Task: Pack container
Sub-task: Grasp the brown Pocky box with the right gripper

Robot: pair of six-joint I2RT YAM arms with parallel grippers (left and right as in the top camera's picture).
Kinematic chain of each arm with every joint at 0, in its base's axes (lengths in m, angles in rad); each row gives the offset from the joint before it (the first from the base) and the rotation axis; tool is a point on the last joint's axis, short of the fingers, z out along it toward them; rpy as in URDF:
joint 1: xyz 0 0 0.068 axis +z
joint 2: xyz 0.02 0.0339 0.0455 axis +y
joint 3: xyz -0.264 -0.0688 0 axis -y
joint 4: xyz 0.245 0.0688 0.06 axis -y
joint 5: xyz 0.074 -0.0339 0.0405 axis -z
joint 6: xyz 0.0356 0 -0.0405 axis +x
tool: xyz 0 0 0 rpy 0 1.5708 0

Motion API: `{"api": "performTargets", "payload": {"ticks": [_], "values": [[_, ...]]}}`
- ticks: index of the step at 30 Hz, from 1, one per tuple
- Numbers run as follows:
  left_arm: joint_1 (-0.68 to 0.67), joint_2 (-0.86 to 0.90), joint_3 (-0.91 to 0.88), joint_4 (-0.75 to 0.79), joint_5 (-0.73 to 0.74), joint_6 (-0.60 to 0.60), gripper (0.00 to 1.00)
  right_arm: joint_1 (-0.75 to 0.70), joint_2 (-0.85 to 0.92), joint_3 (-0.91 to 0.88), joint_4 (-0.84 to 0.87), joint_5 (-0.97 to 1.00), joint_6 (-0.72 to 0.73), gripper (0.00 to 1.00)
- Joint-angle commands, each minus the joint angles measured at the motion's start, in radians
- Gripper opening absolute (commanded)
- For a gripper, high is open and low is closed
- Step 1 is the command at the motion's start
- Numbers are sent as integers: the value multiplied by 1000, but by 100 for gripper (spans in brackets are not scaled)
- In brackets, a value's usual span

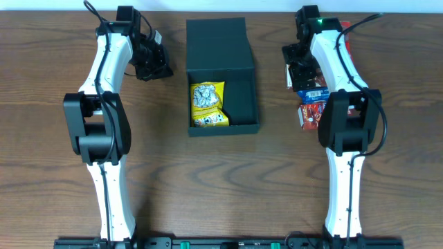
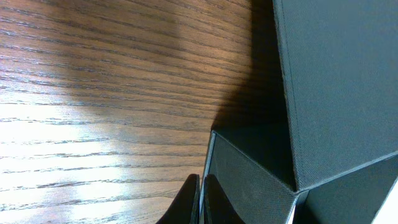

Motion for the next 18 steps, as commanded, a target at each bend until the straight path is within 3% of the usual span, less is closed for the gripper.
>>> {"api": "performTargets", "payload": {"ticks": [1, 11, 18], "values": [[2, -8, 0, 0, 3, 3, 6, -9, 14, -3, -4, 3, 109, 99], [2, -8, 0, 16, 3, 3, 6, -38, 14, -3, 3, 13, 111, 82], [2, -8, 0, 19, 3, 3, 6, -40, 45, -5, 16, -37, 111, 81]]}}
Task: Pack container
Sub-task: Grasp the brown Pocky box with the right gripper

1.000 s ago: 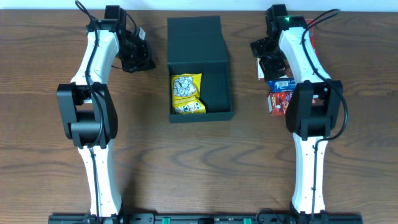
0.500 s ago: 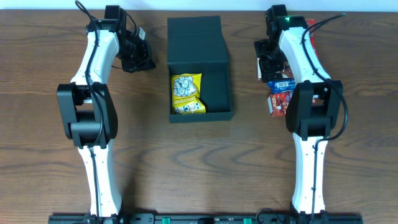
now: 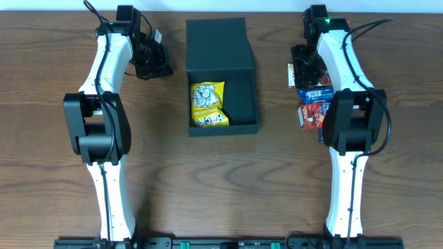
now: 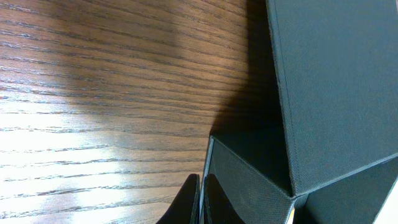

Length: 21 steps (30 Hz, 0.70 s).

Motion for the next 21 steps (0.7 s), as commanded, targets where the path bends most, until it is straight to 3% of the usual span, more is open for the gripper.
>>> {"api": "performTargets", "payload": {"ticks": [1, 5, 10, 21], "values": [[2, -8, 0, 1, 3, 3, 6, -6, 42, -5, 6, -31, 14, 80], [2, -8, 0, 1, 3, 3, 6, -8, 42, -5, 29, -30, -1, 74], [2, -8, 0, 1, 3, 3, 6, -11, 42, -5, 42, -28, -52, 58], [3, -8, 0, 10, 3, 3, 6, -13, 29, 42, 39, -109, -231, 50]]}}
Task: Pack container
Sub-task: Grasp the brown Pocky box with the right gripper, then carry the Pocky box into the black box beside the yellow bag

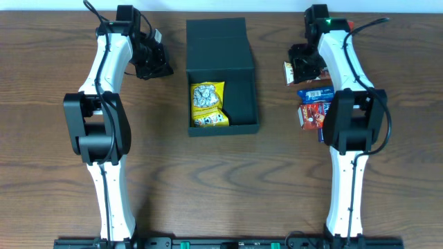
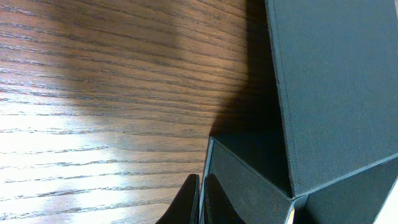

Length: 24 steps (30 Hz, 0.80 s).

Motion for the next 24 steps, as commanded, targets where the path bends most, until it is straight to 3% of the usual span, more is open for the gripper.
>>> {"api": "performTargets", "payload": {"ticks": [1, 13, 24], "values": [[5, -8, 0, 6, 3, 3, 6, -1, 19, 47, 1, -42, -106, 48], [28, -8, 0, 12, 3, 3, 6, 52, -45, 309, -217, -25, -235, 44], [47, -8, 0, 16, 3, 4, 6, 223, -49, 363, -285, -137, -872, 43]]}}
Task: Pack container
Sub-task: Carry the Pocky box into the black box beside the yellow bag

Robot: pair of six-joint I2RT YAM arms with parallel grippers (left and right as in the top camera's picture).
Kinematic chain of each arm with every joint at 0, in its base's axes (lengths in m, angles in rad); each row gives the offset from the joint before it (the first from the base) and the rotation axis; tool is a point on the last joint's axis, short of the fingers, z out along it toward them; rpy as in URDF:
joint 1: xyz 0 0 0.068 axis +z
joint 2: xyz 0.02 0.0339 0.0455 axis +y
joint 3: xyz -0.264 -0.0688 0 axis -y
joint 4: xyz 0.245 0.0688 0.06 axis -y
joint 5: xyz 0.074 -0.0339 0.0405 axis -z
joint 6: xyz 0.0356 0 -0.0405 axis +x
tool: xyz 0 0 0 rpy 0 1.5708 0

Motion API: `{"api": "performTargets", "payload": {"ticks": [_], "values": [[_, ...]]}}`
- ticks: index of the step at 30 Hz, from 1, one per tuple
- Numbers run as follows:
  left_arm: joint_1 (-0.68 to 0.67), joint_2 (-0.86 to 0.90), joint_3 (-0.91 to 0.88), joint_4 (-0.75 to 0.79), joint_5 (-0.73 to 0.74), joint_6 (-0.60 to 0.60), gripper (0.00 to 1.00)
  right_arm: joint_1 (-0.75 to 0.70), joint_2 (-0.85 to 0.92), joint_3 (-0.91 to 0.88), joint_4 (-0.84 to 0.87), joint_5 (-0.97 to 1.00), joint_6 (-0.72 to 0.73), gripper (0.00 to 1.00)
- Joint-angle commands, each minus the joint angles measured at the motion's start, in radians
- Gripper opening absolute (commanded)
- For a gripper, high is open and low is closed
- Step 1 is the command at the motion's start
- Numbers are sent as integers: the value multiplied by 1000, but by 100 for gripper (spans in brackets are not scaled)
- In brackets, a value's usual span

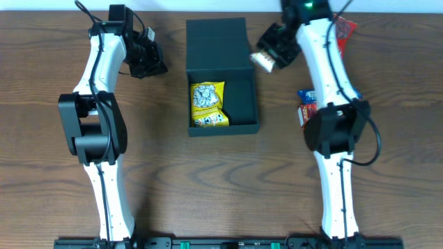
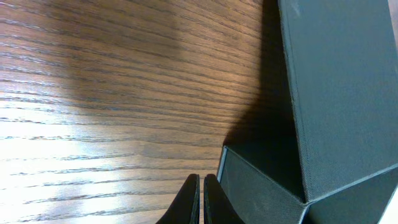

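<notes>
A dark green box [image 1: 239, 124] stands open mid-table, its lid [image 1: 217, 43] folded back. A yellow snack packet [image 1: 208, 104] lies in the box's left half. My right gripper [image 1: 268, 54] hangs over the box's right rim near the lid hinge, shut on a pale snack packet [image 1: 262, 62]. My left gripper [image 1: 151, 66] is left of the lid, shut with nothing in it. In the left wrist view its fingers [image 2: 191, 202] are pressed together just above the wood, with the box corner [image 2: 261, 186] right beside them.
Loose snack packets lie right of the box: a red one [image 1: 345, 29] at the far edge, a blue one [image 1: 309, 94] and another red one [image 1: 309, 113] beside the right arm. The wooden table [image 1: 208, 180] extends toward the front.
My right gripper has moved left from the snack pile to above the box's right rim, carrying the pale packet. My left gripper has shifted slightly to the left, still shut.
My right gripper was over the snack pile right of the box. Then it was lower among the packets. Then a pale packet showed in its fingers at the pile's left side, and now it holds that packet at the box. My left gripper stayed shut beside the lid.
</notes>
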Motion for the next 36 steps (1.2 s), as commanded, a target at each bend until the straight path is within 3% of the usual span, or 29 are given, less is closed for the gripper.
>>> {"api": "performTargets", "payload": {"ticks": [1, 6, 12, 26, 33, 36], "values": [[11, -8, 0, -2, 3, 5, 6, 44, -41, 17, -26, -25, -263, 43], [12, -8, 0, -8, 3, 20, 6, 97, -41, 17, -127, -21, -426, 43], [12, -8, 0, -7, 3, 27, 6, 135, -41, 16, -252, -23, -513, 38], [13, -8, 0, -31, 3, 53, 6, 227, -64, -1, -253, 74, -562, 31], [12, -8, 0, -28, 3, 57, 6, 237, -330, -425, -172, 212, -537, 30], [10, -8, 0, -35, 3, 57, 6, 258, -330, -477, -95, 197, -453, 28]]}}
